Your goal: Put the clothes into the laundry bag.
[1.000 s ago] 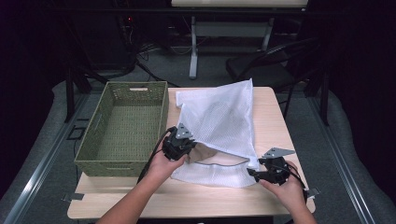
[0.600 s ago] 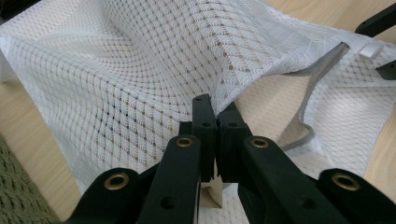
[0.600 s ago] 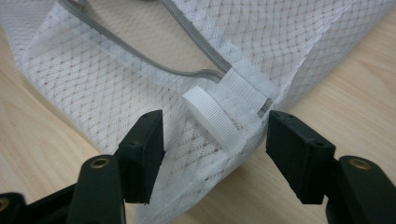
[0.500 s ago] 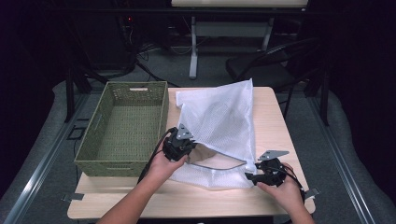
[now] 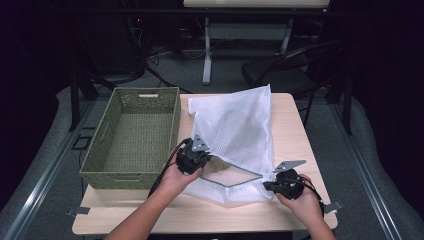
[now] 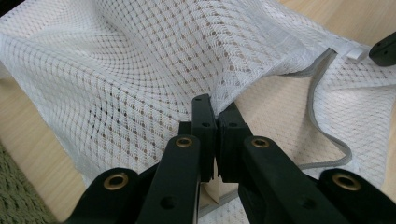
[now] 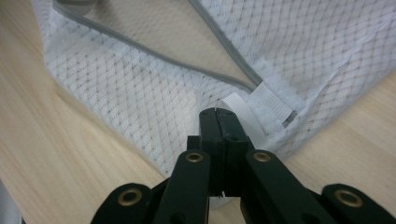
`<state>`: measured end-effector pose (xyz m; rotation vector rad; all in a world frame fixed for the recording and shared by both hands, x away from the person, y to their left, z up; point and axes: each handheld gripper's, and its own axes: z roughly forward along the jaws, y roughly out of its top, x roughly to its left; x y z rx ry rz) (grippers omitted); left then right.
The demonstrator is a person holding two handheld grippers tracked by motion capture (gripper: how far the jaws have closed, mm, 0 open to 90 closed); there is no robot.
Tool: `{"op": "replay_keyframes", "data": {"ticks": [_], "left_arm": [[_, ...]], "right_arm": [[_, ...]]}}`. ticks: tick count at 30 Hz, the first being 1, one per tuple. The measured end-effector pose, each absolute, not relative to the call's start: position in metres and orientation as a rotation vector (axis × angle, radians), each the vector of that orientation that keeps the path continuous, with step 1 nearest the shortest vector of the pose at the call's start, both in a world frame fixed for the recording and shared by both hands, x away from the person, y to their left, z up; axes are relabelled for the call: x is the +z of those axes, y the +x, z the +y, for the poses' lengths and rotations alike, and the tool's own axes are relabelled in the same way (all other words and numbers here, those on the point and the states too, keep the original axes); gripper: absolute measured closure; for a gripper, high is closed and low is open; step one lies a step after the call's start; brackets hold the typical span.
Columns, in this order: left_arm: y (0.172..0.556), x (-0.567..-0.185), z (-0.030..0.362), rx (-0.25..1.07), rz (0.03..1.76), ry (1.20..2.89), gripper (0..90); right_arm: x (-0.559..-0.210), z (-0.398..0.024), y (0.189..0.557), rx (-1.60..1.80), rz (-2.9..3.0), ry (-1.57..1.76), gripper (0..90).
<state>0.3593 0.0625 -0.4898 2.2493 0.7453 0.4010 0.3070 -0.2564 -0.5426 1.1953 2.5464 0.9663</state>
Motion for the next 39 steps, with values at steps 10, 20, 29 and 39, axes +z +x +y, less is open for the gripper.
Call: {"op": "replay_keyframes", "data": {"ticks": [10, 20, 29, 39], "left_arm": [[0.357, -0.495, 0.058, 0.409, 0.740, 2.268, 87.3], [0.356, -0.497, 0.059, 0.406, 0.741, 2.281, 86.5], [0.356, -0.501, 0.058, 0.401, 0.746, 2.286, 86.5], [0.358, -0.501, 0.061, 0.393, 0.753, 2.282, 86.5]], "right_arm": [[-0.514, -0.263, 0.302, 1.133, 2.432, 1.152, 90.0], [-0.541, -0.266, 0.305, 1.002, 2.416, 1.260, 55.2], [-0.559, -0.257, 0.310, 0.935, 2.414, 1.247, 34.0], [-0.571, -0.252, 0.312, 0.850, 2.450, 1.225, 28.3]]}}
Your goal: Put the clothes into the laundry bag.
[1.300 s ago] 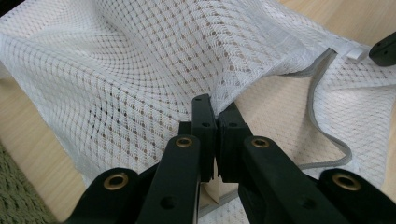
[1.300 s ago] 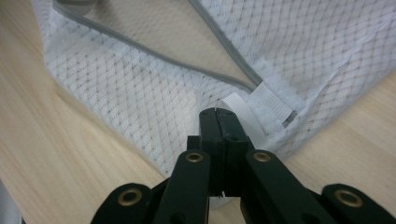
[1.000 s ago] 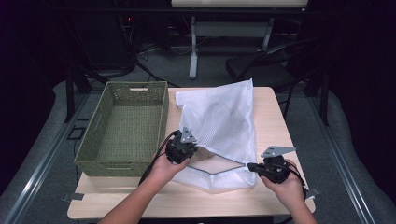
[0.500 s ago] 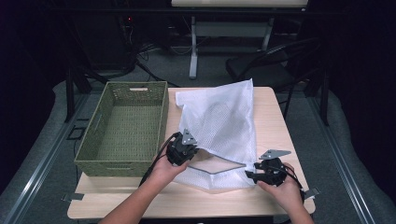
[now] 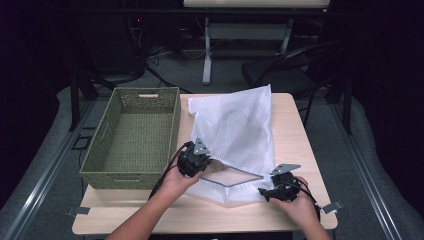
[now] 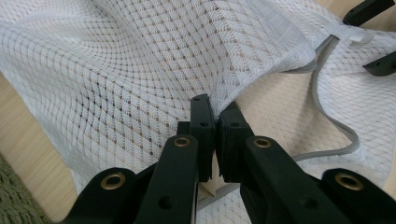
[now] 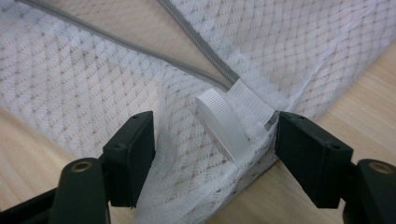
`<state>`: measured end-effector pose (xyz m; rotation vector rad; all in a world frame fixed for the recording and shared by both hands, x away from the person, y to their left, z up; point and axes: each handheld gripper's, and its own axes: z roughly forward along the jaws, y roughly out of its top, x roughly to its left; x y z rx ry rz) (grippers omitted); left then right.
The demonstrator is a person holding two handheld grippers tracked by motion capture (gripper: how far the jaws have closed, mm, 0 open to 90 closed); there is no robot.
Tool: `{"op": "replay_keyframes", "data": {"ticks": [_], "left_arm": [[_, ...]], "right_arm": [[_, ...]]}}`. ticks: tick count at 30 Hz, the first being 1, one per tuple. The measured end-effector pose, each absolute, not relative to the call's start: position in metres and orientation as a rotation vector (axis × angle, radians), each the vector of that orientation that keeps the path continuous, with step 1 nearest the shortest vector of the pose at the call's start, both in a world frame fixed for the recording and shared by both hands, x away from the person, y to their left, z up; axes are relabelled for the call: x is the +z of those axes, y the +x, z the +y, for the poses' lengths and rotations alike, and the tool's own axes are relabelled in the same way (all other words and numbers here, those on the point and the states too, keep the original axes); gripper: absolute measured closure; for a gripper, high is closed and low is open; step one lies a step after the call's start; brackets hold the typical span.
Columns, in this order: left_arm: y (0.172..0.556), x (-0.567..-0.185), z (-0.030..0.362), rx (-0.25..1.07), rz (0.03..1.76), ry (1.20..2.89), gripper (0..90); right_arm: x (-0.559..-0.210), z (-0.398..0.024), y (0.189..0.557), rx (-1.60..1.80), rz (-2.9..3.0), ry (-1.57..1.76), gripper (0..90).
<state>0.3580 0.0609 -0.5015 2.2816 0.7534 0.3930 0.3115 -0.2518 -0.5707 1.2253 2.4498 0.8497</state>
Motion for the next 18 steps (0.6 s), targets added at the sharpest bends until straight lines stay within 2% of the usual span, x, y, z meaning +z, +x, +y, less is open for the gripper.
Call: {"op": "replay_keyframes", "data": {"ticks": [5, 9, 12, 18], "left_arm": [[0.3588, -0.5022, 0.0619, 0.386, 0.754, 2.284, 86.5], [0.3580, -0.5021, 0.0613, 0.390, 0.754, 2.284, 86.5], [0.3573, -0.5027, 0.0606, 0.390, 0.751, 2.293, 86.5], [0.3555, -0.5041, 0.0591, 0.383, 0.743, 2.295, 86.5]], "right_arm": [[-0.5727, -0.2515, 0.3110, 0.853, 2.450, 1.204, 29.1], [-0.5719, -0.2533, 0.3104, 0.850, 2.445, 1.193, 37.3], [-0.5712, -0.2531, 0.3095, 0.863, 2.446, 1.179, 48.8], [-0.5696, -0.2518, 0.3093, 0.867, 2.471, 1.146, 63.1]]}}
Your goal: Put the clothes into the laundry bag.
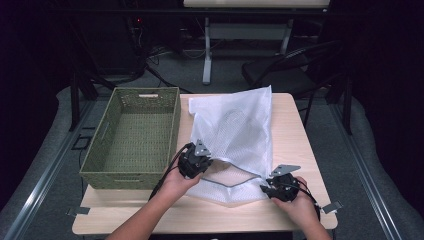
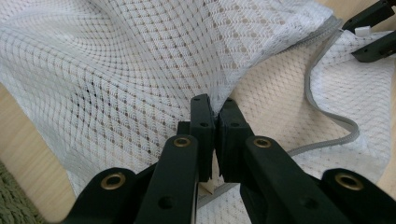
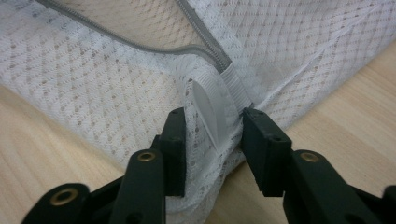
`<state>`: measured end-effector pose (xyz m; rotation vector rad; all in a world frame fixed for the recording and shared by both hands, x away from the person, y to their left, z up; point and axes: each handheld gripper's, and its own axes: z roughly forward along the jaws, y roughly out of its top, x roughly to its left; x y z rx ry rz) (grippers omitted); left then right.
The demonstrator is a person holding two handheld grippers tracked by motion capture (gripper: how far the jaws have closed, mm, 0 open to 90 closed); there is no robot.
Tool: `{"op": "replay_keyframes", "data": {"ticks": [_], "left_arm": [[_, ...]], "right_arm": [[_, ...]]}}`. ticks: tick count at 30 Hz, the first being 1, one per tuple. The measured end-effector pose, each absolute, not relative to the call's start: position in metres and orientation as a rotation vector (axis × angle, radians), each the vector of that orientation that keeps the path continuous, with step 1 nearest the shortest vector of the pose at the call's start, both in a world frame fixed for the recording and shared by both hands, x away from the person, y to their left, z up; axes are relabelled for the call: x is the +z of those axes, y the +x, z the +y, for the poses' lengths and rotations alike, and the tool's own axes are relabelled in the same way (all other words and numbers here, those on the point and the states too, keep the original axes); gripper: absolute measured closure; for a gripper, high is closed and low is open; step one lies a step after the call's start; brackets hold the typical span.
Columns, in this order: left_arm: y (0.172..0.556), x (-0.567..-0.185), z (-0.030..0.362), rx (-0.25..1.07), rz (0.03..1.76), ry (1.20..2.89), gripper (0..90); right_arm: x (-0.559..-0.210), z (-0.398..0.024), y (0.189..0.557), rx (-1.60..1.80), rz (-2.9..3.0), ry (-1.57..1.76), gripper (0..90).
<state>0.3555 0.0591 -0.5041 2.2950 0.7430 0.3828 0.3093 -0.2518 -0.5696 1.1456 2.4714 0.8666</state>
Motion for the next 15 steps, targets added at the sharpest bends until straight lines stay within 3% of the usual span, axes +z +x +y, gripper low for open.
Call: {"op": "replay_keyframes", "data": {"ticks": [8, 15], "left_arm": [[0.3552, -0.5062, 0.0577, 0.380, 0.744, 2.296, 86.5], [0.3553, -0.5069, 0.0578, 0.374, 0.747, 2.296, 86.5]], "right_arm": [[-0.5693, -0.2528, 0.3109, 0.883, 2.482, 1.151, 77.6], [-0.5690, -0.2518, 0.3117, 0.889, 2.485, 1.162, 83.0]]}}
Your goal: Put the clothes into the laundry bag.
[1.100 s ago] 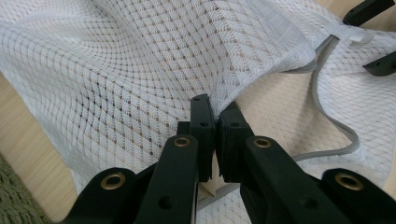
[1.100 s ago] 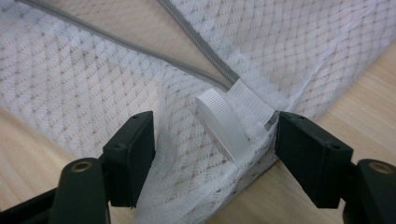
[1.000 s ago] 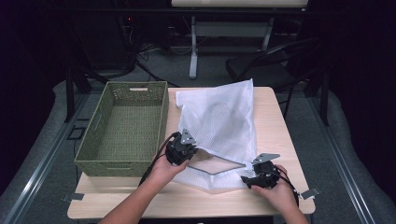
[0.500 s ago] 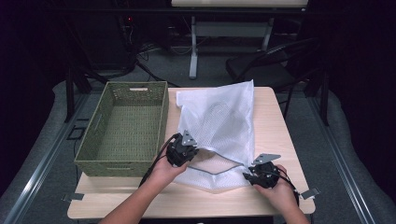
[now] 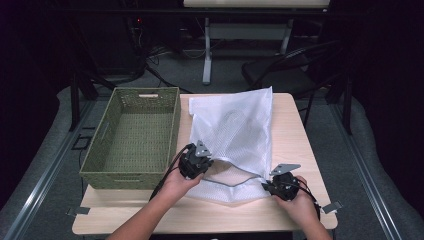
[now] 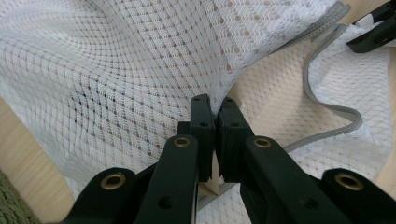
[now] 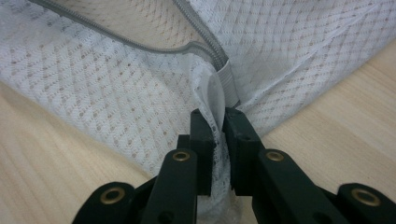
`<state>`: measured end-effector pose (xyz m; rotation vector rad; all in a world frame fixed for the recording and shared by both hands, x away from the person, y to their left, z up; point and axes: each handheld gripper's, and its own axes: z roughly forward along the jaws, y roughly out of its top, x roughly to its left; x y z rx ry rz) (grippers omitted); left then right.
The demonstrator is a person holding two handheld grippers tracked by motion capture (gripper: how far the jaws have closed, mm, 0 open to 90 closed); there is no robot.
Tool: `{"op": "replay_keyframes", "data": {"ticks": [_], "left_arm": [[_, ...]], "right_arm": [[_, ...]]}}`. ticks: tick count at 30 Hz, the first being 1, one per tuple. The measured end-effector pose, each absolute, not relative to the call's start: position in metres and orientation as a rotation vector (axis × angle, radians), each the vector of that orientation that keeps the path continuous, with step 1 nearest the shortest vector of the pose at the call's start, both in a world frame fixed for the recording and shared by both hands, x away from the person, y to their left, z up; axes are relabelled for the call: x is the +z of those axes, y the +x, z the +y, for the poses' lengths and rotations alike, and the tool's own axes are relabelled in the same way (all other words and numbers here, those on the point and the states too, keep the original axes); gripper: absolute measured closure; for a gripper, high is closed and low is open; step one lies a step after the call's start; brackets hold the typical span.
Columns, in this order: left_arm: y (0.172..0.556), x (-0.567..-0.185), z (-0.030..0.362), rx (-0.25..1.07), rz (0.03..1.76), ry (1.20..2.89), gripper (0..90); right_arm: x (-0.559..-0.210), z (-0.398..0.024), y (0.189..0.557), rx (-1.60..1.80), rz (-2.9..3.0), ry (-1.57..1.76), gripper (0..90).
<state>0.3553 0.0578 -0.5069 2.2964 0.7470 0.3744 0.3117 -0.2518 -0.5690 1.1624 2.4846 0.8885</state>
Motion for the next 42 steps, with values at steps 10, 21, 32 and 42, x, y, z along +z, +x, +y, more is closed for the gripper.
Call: {"op": "replay_keyframes", "data": {"ticks": [10, 21, 32, 42], "left_arm": [[0.355, -0.509, 0.057, 0.372, 0.742, 2.296, 84.3], [0.352, -0.513, 0.051, 0.383, 0.729, 2.300, 82.1], [0.339, -0.521, 0.065, 0.366, 0.799, 2.275, 55.2], [0.324, -0.535, 0.081, 0.326, 0.858, 2.256, 27.7]], "right_arm": [[-0.565, -0.256, 0.311, 0.905, 2.463, 1.207, 86.7], [-0.548, -0.269, 0.304, 0.914, 2.413, 1.199, 87.0], [-0.546, -0.276, 0.305, 0.938, 2.424, 1.205, 86.9], [-0.549, -0.277, 0.308, 0.926, 2.443, 1.214, 86.8]]}}
